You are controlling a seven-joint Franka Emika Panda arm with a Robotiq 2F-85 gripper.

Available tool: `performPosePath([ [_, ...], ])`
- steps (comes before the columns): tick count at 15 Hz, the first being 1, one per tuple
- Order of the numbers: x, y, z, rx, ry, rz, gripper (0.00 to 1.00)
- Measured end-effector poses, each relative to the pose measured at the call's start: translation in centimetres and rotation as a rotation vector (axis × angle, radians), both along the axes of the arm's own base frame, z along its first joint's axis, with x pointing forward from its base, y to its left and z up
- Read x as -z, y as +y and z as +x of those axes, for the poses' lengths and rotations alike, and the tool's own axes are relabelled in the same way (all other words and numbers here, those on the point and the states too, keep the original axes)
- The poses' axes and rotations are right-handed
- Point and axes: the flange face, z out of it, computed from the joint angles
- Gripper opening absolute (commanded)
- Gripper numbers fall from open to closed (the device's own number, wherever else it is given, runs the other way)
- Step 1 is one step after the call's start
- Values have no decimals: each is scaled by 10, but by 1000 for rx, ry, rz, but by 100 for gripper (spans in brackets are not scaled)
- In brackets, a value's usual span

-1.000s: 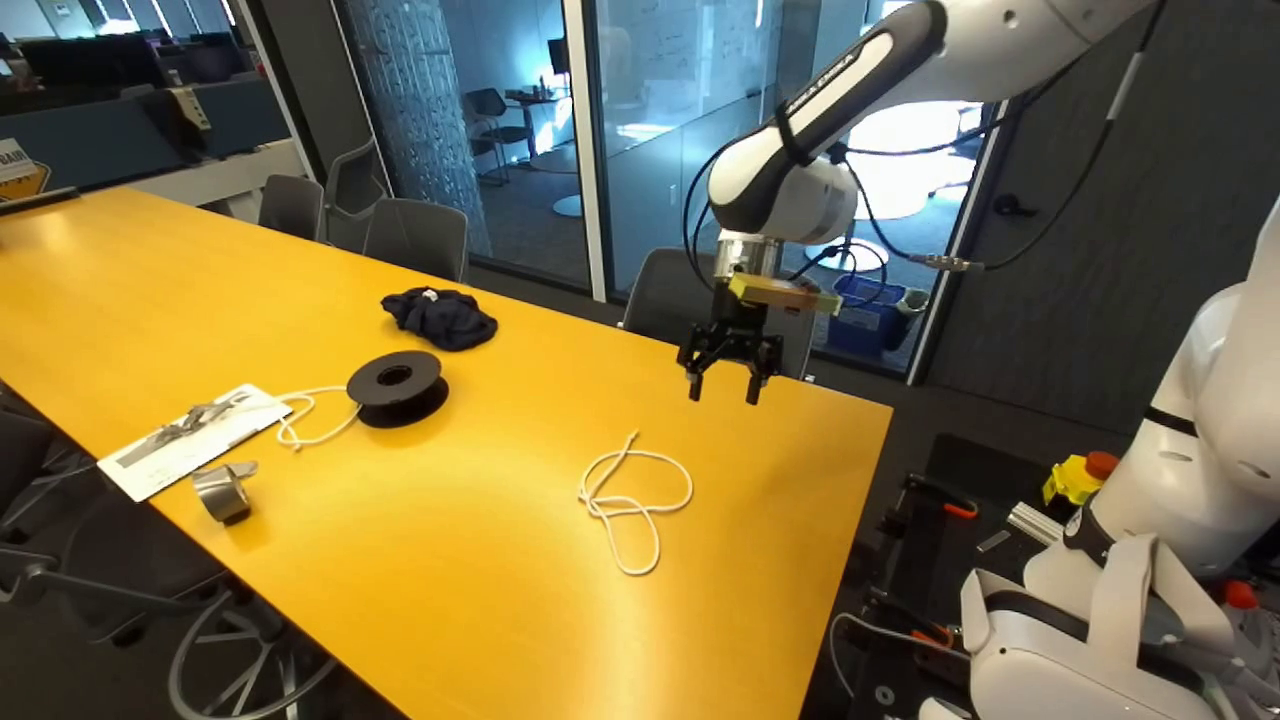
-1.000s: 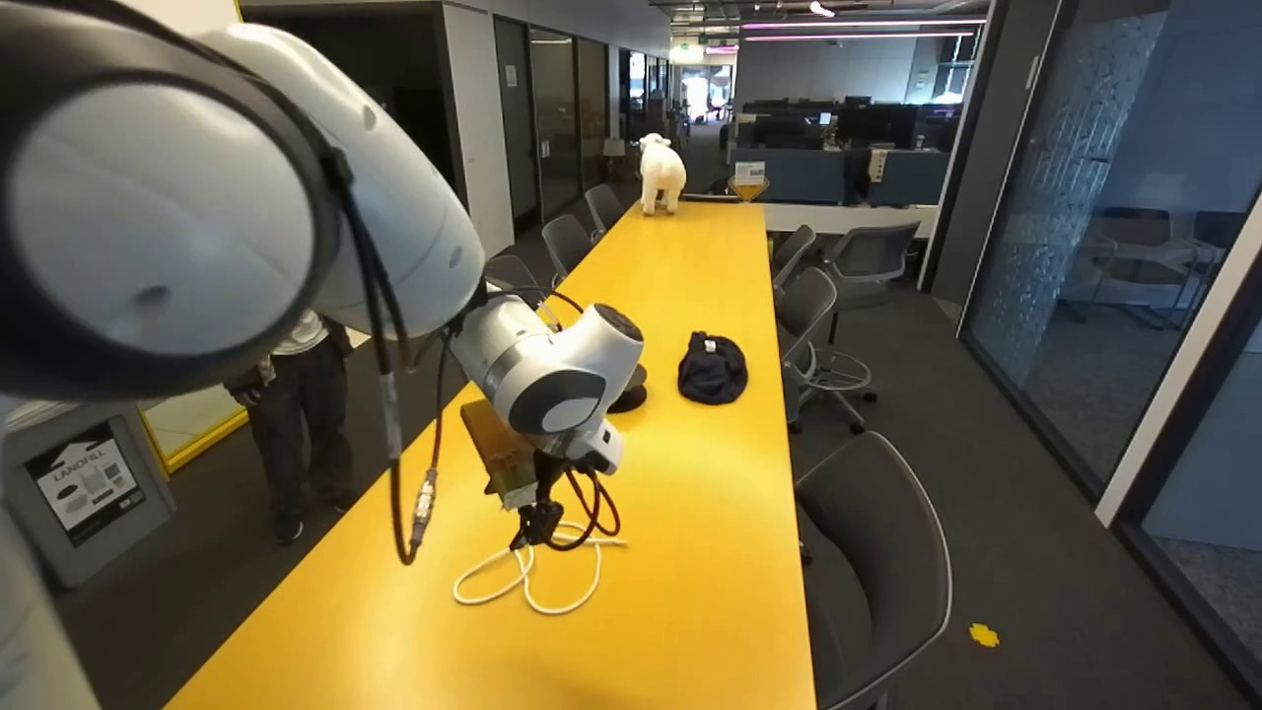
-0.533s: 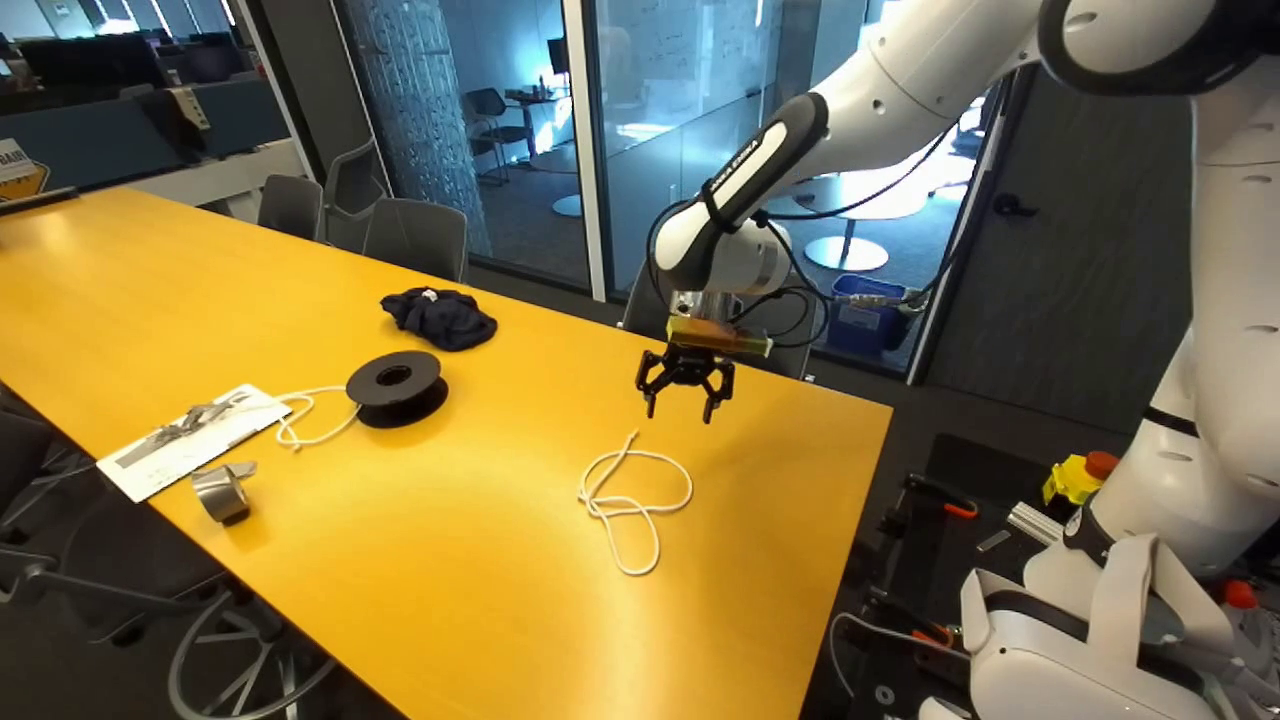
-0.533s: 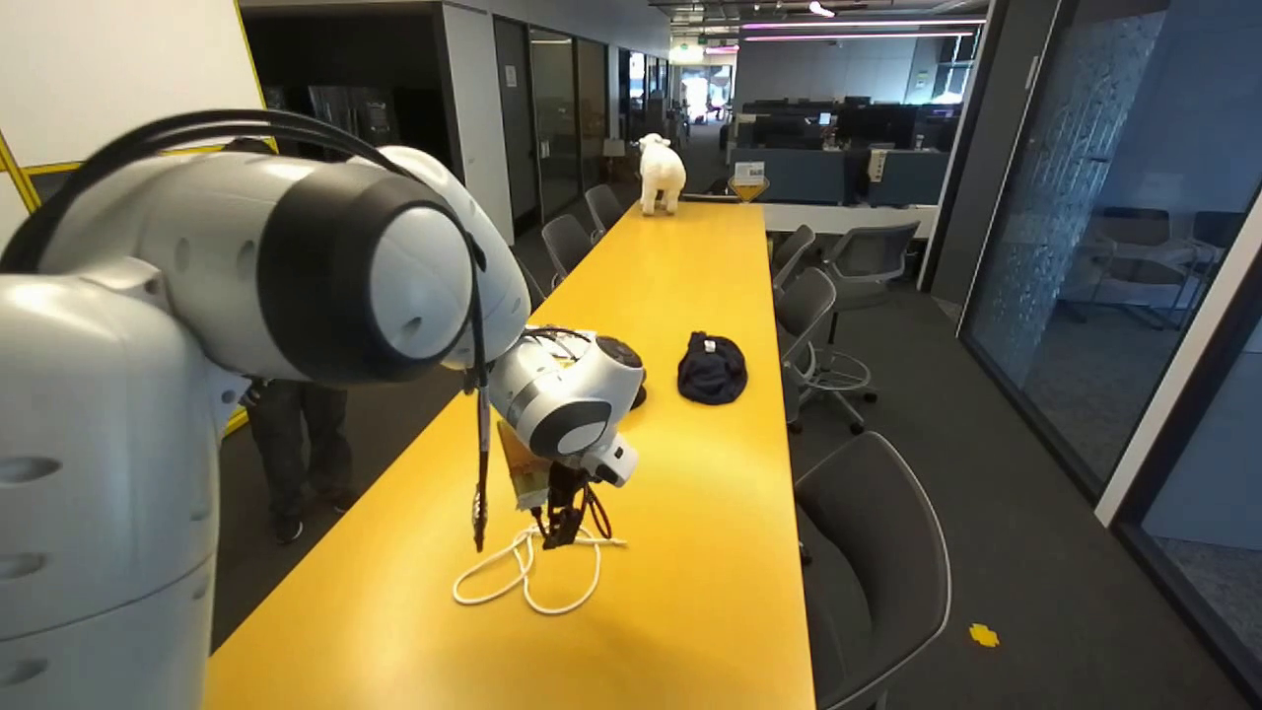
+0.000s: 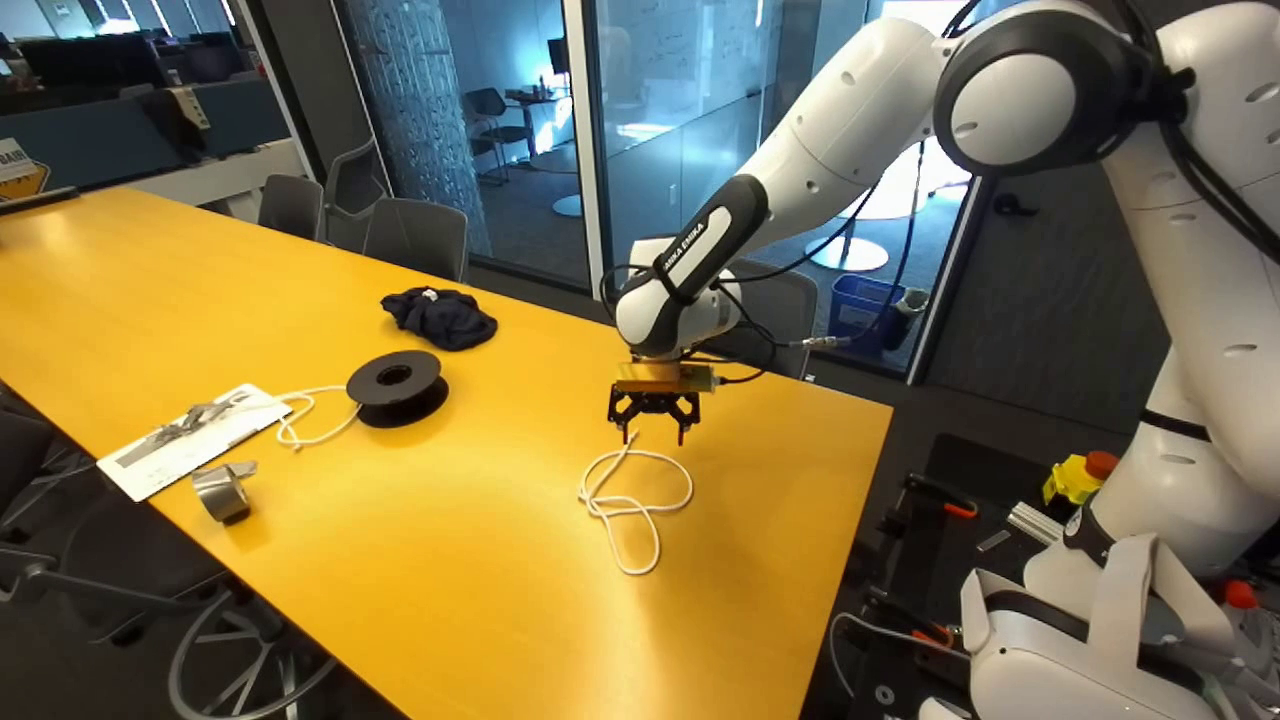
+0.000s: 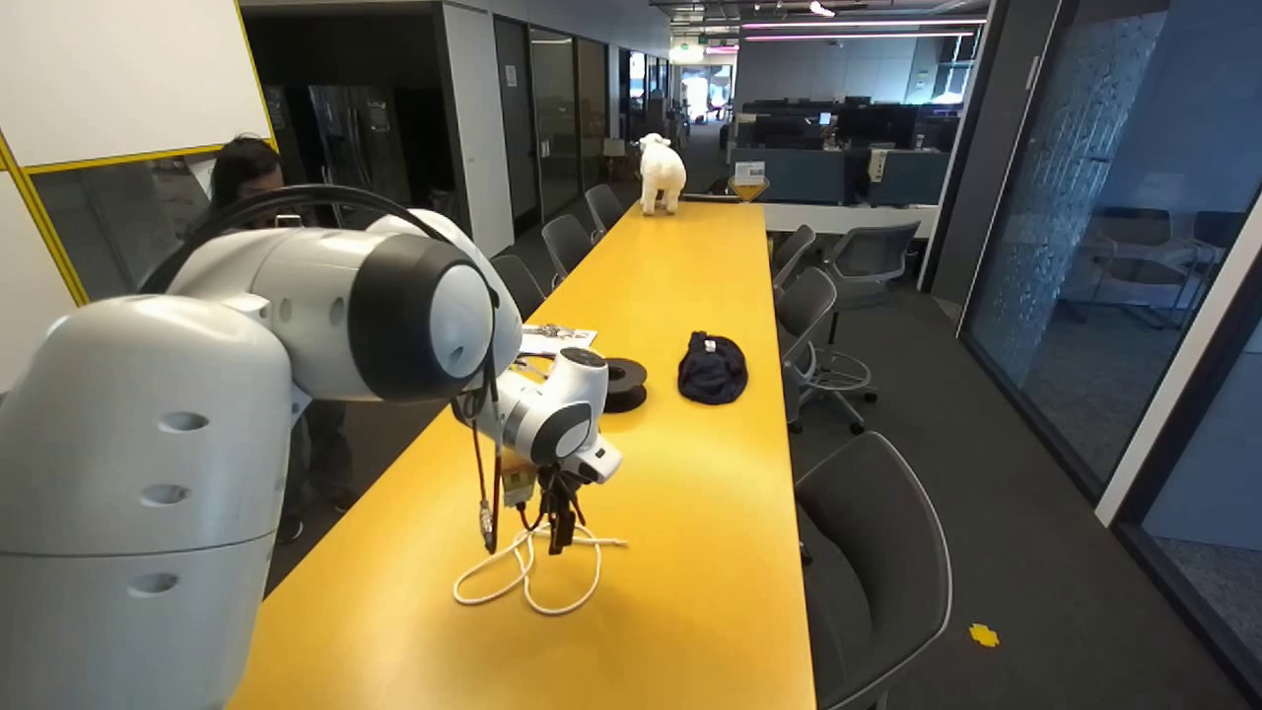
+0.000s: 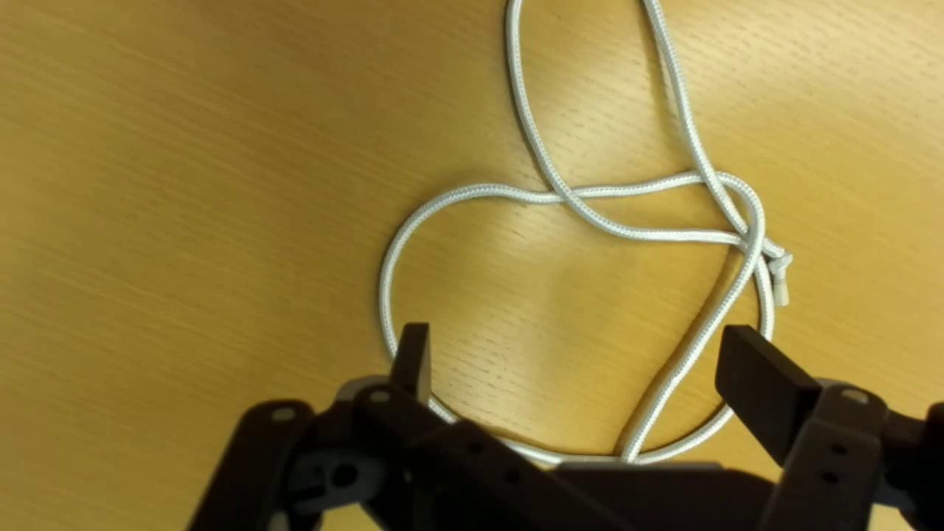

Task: Untangle the rope

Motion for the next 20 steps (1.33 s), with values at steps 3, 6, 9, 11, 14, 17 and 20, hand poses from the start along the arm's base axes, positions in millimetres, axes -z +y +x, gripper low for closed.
performPosePath([
  [3, 17, 13, 12, 15, 13, -55, 100],
  [6, 26, 19, 22, 32, 10, -69, 100],
  [9, 33, 16, 30, 42, 1, -71, 100],
  [11, 40, 11, 34, 51, -19, -77, 100],
  [14, 53, 6, 37, 68, -53, -91, 100],
  [17, 66, 6, 39, 84, -76, -131, 100],
  [20, 77, 11, 41, 94, -87, -170, 100],
])
